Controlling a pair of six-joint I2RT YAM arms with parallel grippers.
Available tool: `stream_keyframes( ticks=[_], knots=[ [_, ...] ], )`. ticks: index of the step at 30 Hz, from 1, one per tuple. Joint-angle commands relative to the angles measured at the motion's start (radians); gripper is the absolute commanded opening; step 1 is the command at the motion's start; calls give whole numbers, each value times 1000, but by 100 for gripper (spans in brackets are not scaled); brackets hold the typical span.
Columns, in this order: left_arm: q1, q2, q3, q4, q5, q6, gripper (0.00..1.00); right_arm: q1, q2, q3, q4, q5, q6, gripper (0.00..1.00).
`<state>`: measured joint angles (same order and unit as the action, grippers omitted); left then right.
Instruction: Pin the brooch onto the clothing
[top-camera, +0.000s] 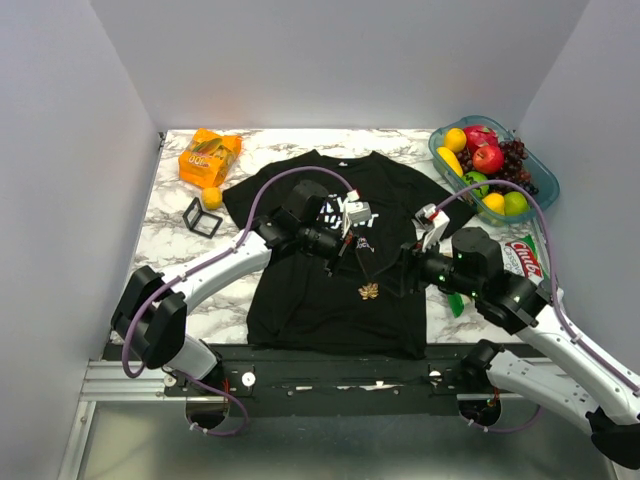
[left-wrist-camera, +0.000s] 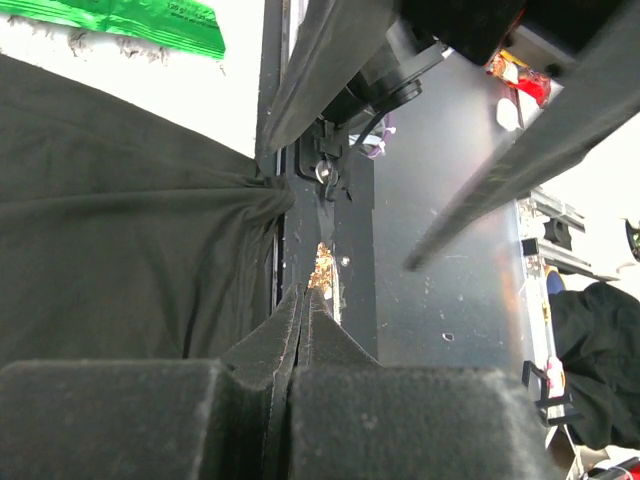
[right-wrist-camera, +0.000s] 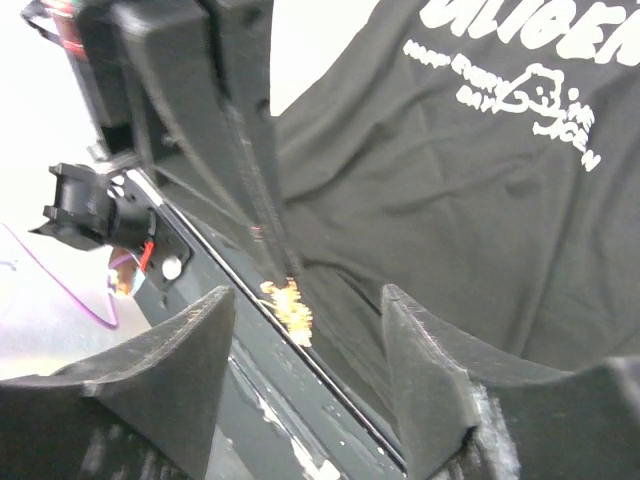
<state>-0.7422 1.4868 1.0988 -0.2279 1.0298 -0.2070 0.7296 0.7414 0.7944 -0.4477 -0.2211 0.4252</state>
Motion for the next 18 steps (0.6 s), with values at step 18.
stream_keyframes(
  ticks=[18],
  knots=[
    [-25,-51,16,-8,24,24,0,2,26,-46,-6,-130,1,49]
  ],
)
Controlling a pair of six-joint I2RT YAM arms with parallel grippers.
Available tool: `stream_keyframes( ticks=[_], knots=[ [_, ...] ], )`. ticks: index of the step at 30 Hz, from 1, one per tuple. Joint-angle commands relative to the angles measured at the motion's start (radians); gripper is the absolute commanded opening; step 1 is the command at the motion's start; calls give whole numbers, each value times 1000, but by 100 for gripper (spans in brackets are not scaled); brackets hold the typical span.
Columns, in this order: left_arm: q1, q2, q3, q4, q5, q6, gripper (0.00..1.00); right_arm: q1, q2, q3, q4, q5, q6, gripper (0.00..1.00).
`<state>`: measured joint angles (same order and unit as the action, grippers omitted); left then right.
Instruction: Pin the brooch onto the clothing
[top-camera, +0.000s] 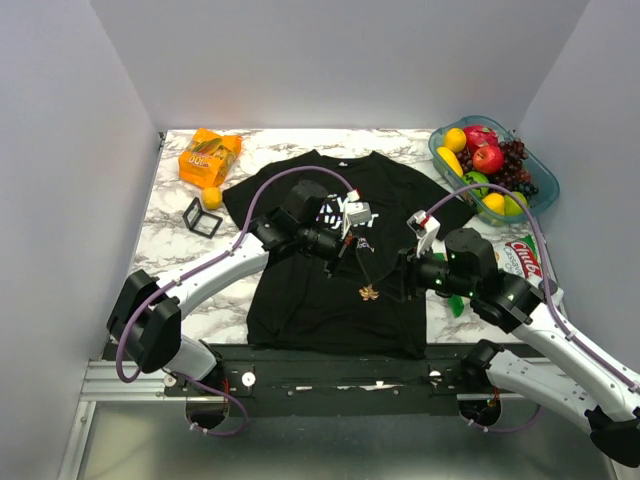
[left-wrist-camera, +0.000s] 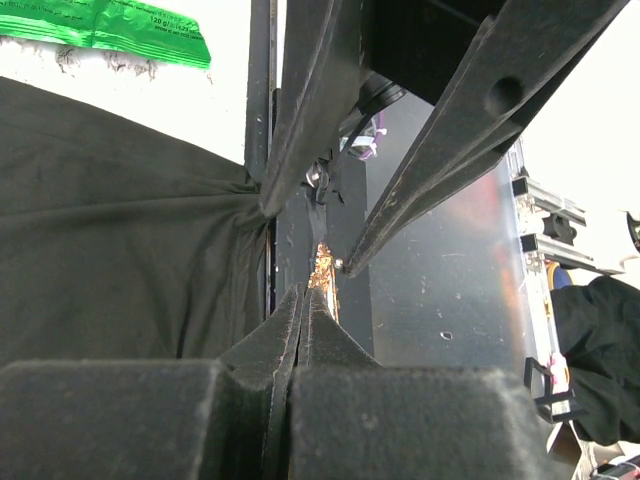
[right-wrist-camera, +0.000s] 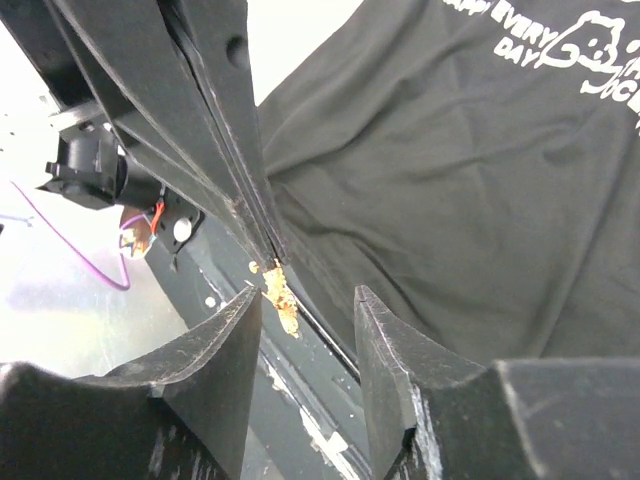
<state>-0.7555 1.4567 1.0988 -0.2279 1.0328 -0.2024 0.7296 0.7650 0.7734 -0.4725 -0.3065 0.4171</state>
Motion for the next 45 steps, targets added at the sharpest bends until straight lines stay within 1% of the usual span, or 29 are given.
stream_keyframes(
  ticks=[1,6,10,15,18,22,25,27,32,34,37,38,40,41,42,43,45],
  knots=[
    [-11,-21,16,-10,21,21,0,2,6,-28,29,-48,11,49],
    [-15,-19,16,-14,21,23,0,2,31,-33,54,-69,12,46],
    [-16,-21,16,-17,16,27,0,2,43,-33,58,-80,11,41],
    [-16,-21,19,-24,13,31,0,2,33,-42,60,-85,11,40],
    [-16,-19,21,-28,13,35,0,2,22,-48,60,-86,17,36],
    [-15,-21,22,-33,10,43,0,2,16,-54,60,-88,25,23],
    [-15,-22,22,-34,9,46,0,2,13,-56,61,-86,29,15],
    [-16,-22,22,-36,9,47,0,1,13,-54,61,-86,31,14],
    [-15,-28,26,-37,-17,46,0,2,8,-49,63,-74,49,4],
    [-15,-35,26,-36,-34,46,4,2,8,-48,67,-71,61,1],
    [-15,-42,24,-33,-59,43,8,2,10,-51,80,-71,75,1],
    [-13,-44,23,-25,-69,40,13,1,8,-52,84,-71,78,1],
    [-13,-50,18,-16,-73,35,14,2,7,-57,92,-68,86,1],
    [-11,-52,16,-8,-73,31,21,2,7,-60,94,-65,89,1],
    [-11,-52,15,-5,-77,28,25,2,5,-62,95,-63,91,1],
    [-10,-56,13,-1,-77,23,28,2,5,-63,98,-62,97,1],
    [-7,-62,7,13,-83,14,42,2,0,-69,101,-57,101,1]
  ],
)
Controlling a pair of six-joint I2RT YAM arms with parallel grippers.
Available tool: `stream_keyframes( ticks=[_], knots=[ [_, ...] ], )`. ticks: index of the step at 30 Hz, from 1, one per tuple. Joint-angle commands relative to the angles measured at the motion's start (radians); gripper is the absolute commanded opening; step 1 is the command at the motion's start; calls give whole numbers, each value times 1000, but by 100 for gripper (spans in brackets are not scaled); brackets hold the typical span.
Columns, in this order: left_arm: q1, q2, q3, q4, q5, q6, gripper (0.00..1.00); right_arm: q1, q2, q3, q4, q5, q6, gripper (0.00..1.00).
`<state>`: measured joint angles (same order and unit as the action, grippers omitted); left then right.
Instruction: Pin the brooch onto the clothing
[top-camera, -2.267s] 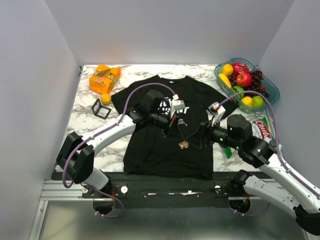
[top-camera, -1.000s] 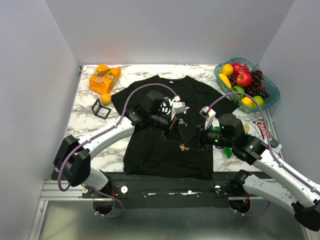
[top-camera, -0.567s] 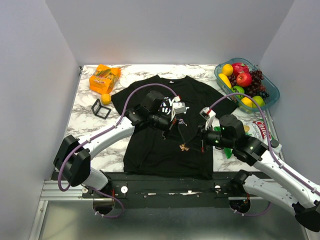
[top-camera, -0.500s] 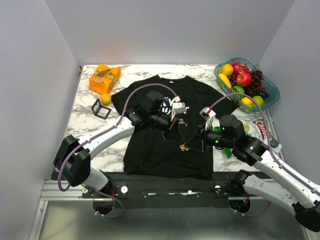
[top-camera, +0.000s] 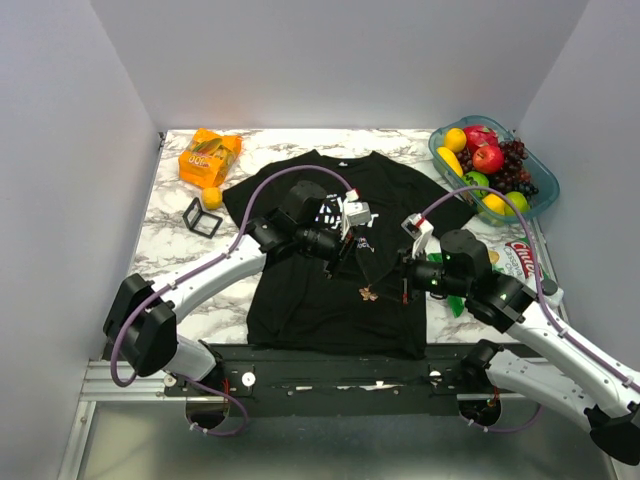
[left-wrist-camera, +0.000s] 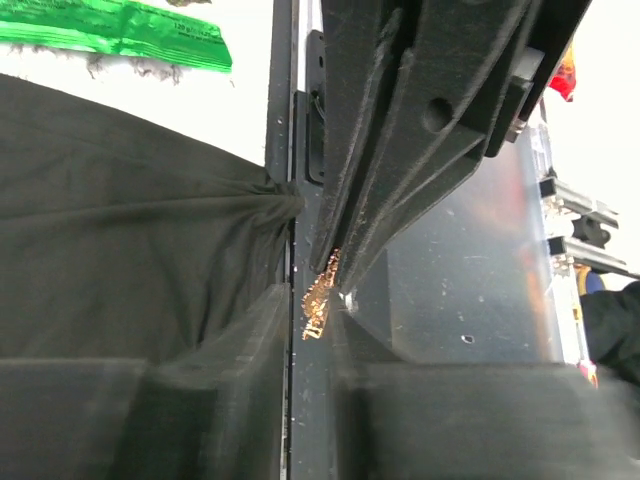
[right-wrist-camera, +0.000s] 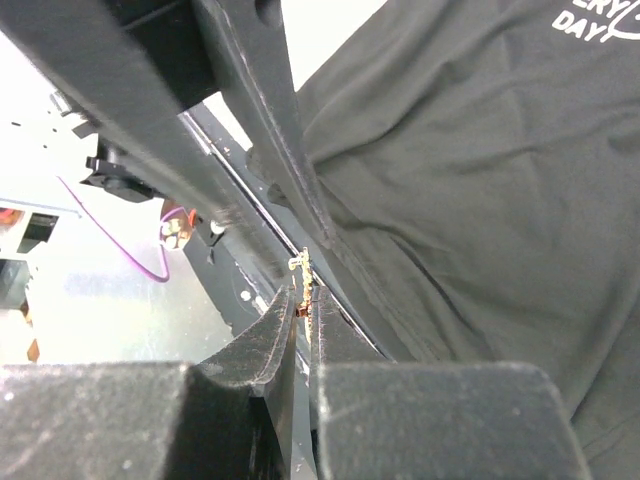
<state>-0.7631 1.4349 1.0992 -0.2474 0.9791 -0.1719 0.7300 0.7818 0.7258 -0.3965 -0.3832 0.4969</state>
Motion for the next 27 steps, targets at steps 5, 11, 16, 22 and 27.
stream_keyframes(
  ticks=[5,11,16,22,27],
  knots=[
    [11,-57,-5,60,-63,-37,79,2,-29,-32,28,30,32,1],
    [65,-151,-35,111,-288,-89,88,2,-42,-31,50,84,52,1],
    [64,-359,-143,241,-532,-165,90,2,-52,-20,149,125,75,1],
    [59,-481,-442,727,-570,-546,90,2,-27,56,235,135,63,1],
    [44,-467,-535,991,-493,-673,90,2,5,107,271,104,35,1]
  ],
)
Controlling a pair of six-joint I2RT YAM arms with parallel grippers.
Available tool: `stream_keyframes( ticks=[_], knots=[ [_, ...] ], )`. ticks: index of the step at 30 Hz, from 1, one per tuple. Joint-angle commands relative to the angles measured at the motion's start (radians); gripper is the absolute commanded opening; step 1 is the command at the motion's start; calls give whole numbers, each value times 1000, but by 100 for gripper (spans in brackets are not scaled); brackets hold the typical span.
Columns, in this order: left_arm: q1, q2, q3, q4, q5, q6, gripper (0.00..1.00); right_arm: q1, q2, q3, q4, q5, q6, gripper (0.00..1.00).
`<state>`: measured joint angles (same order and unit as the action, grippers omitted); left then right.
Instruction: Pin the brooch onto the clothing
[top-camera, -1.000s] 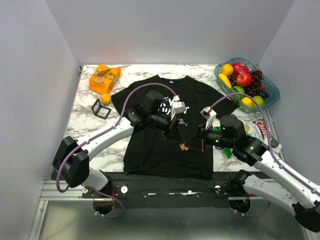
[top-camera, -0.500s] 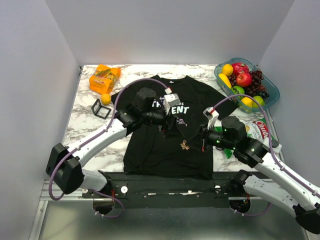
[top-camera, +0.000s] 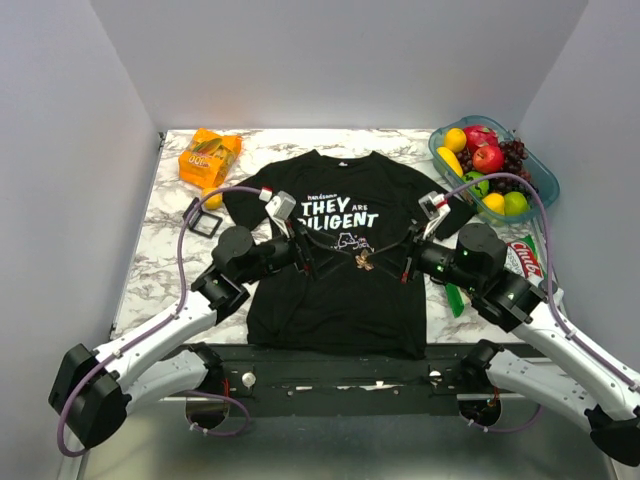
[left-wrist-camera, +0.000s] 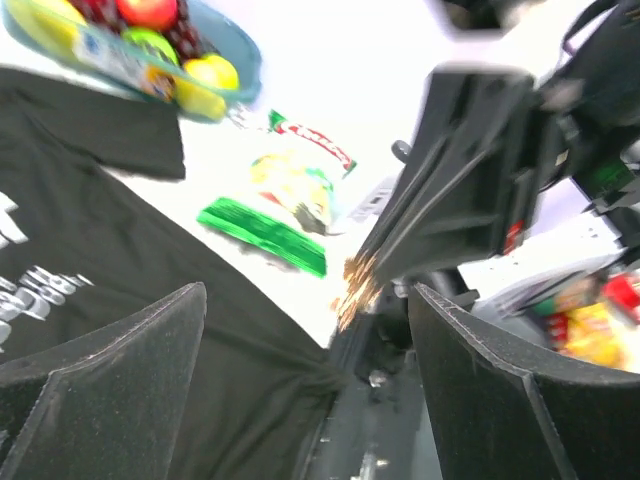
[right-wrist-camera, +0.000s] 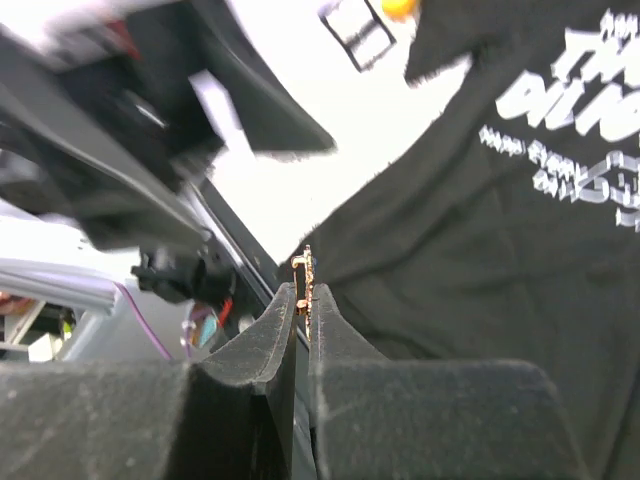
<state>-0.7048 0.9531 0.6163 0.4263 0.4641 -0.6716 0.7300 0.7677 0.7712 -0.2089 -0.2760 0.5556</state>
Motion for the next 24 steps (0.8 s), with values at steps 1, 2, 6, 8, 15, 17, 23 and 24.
stream_keyframes(
  ticks=[1,2,6,8,15,17,23,24],
  knots=[
    [-22,21,-55,337,60,-177,90,2,27,69,97,-8,-17,1],
    [-27,26,-58,360,73,-178,90,0,28,71,111,-23,-14,1],
    [-36,39,-85,443,90,-220,86,2,41,79,151,-43,-3,1],
    [-36,53,-90,474,96,-241,76,0,41,82,157,-42,0,1],
    [-54,102,-93,519,122,-266,63,2,35,80,170,-40,12,1],
    [-59,115,-93,519,123,-267,64,2,28,80,171,-38,14,1],
    [-70,142,-86,512,128,-264,68,2,19,76,178,-38,21,1],
    [-70,141,-84,512,128,-264,70,2,16,74,177,-38,20,1]
  ],
)
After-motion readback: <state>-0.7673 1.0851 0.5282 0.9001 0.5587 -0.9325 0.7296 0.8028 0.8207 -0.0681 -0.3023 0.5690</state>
